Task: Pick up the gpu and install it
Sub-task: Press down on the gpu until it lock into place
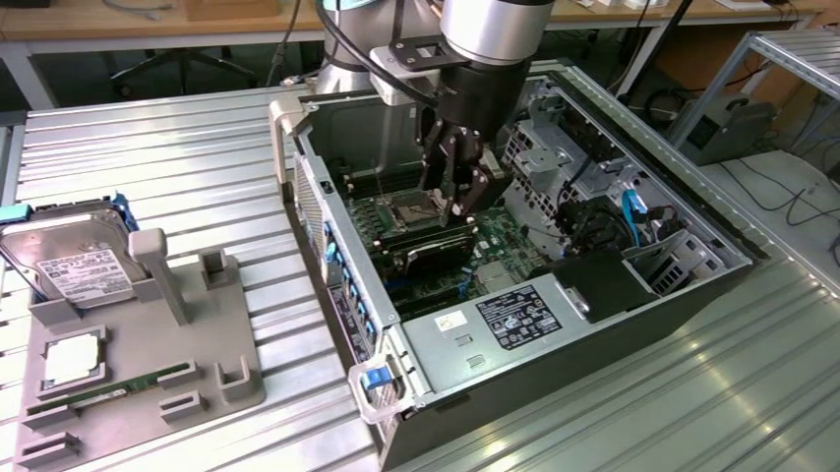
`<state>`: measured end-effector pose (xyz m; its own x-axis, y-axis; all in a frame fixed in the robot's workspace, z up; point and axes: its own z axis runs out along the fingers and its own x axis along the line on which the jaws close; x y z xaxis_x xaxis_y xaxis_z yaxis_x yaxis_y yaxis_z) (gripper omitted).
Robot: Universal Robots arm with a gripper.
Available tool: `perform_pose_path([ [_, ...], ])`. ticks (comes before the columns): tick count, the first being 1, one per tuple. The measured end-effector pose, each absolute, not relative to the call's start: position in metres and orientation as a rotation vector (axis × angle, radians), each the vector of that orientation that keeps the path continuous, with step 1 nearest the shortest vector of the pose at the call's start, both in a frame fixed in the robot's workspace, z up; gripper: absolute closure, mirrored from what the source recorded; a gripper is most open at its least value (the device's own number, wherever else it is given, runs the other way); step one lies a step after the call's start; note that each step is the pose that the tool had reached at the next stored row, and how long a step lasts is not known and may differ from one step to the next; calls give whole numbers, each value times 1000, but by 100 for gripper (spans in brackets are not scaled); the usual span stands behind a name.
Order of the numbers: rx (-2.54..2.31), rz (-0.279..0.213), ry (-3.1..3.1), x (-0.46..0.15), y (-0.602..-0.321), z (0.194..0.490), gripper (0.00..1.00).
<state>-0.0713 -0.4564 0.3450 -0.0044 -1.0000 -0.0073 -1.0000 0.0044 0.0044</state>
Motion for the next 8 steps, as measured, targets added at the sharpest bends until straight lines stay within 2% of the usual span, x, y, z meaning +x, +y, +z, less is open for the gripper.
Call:
perform_pose_path([
  [8,-2215,13,2225,-71,-456,345,41],
])
